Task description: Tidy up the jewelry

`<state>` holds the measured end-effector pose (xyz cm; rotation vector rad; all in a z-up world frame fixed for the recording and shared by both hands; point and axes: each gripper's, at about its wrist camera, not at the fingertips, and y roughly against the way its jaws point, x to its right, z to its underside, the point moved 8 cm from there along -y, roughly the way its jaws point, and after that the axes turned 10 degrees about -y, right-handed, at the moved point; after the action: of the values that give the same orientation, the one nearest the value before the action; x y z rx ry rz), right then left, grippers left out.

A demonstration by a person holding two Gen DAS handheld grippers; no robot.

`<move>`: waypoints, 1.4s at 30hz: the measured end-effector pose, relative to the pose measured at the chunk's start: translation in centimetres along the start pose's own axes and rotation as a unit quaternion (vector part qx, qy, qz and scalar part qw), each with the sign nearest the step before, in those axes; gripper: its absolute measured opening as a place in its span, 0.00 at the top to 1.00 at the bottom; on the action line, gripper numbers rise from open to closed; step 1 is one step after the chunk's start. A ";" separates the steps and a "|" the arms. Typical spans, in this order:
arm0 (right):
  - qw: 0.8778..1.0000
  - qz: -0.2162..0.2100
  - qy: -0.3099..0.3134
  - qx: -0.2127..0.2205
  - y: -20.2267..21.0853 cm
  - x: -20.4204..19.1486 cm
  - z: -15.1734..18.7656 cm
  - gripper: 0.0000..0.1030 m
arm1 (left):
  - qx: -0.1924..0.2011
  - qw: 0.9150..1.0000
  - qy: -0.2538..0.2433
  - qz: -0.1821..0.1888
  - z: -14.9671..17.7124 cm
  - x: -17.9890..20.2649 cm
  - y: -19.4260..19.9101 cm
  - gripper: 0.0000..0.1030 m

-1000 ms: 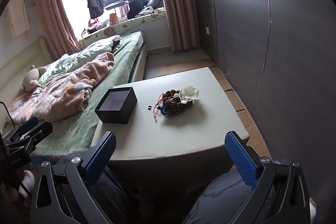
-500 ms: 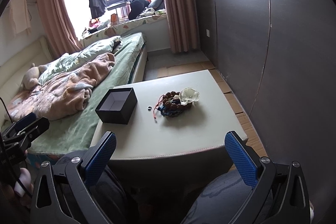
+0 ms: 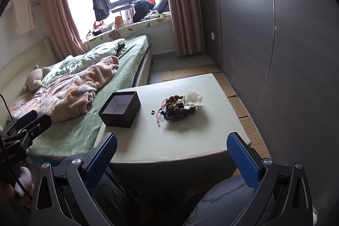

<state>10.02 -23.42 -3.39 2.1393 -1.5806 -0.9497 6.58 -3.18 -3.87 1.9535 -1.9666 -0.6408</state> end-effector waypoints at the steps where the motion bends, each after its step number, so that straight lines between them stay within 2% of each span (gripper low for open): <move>1: 1.000 -0.001 -0.002 0.000 0.0 0.1 -0.1 0.00 | 0.000 1.000 -0.001 -0.001 0.0 0.0 0.0 0.01; 12: 1.000 -0.003 -0.010 0.000 0.0 0.9 -0.2 0.00 | 0.002 1.000 -0.011 -0.009 -0.2 0.3 0.0 0.01; 26: 1.000 -0.007 -0.022 -0.004 -1.1 1.2 -0.5 0.00 | -0.008 1.000 -0.011 0.001 -0.5 0.3 -1.6 0.01; 33: 0.998 -0.007 -0.057 -0.003 -2.5 2.9 -1.7 0.00 | -0.024 1.000 0.002 0.012 -1.4 -0.8 -3.5 0.01; 38: 0.996 -0.011 -0.084 -0.023 -5.3 4.4 -2.1 0.00 | -0.041 0.999 -0.002 0.019 -2.2 -1.4 -5.8 0.01; 42: 0.993 -0.030 -0.107 -0.048 -8.2 5.3 -2.3 0.12 | -0.057 0.998 -0.012 0.037 -2.6 -1.0 -7.8 0.01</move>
<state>18.36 -25.89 -8.39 2.0871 -1.5370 -1.2856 14.60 -2.27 -5.49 1.8043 -1.9611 -0.7425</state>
